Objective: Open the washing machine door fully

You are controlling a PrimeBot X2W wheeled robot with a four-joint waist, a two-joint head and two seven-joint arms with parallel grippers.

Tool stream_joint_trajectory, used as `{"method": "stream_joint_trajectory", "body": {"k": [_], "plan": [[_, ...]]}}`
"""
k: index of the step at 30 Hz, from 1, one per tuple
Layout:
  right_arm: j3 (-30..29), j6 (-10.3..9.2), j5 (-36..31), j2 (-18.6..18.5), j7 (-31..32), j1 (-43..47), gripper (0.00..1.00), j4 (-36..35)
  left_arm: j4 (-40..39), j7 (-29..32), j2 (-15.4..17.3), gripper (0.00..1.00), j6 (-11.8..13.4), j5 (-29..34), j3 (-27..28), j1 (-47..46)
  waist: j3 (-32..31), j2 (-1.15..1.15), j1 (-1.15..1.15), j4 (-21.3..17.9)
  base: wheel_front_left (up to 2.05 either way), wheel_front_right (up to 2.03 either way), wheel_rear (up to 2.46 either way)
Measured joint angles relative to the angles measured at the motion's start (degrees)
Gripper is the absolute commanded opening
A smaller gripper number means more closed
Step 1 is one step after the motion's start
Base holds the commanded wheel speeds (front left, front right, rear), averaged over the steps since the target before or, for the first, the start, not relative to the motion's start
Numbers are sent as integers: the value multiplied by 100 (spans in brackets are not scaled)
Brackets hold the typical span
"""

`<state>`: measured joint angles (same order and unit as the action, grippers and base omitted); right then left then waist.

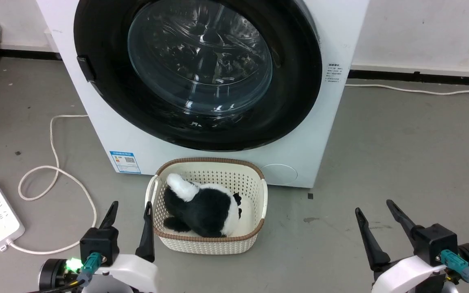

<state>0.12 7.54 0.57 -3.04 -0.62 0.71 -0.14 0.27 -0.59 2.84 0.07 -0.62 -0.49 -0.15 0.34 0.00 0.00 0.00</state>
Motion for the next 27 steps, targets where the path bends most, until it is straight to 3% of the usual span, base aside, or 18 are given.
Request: {"method": "stream_joint_trajectory", "body": {"k": [11,27], "plan": [[-15,0,102,-45,-155,-52,100,-33,-4,-158,0,100,104,0,-110,-69,261,0,0,58,0,0,0],[-121,0,561,-408,-322,-792,100,-74,-57,-338,-1,100,291,0,-355,-338,786,0,0,216,0,0,0]]}}
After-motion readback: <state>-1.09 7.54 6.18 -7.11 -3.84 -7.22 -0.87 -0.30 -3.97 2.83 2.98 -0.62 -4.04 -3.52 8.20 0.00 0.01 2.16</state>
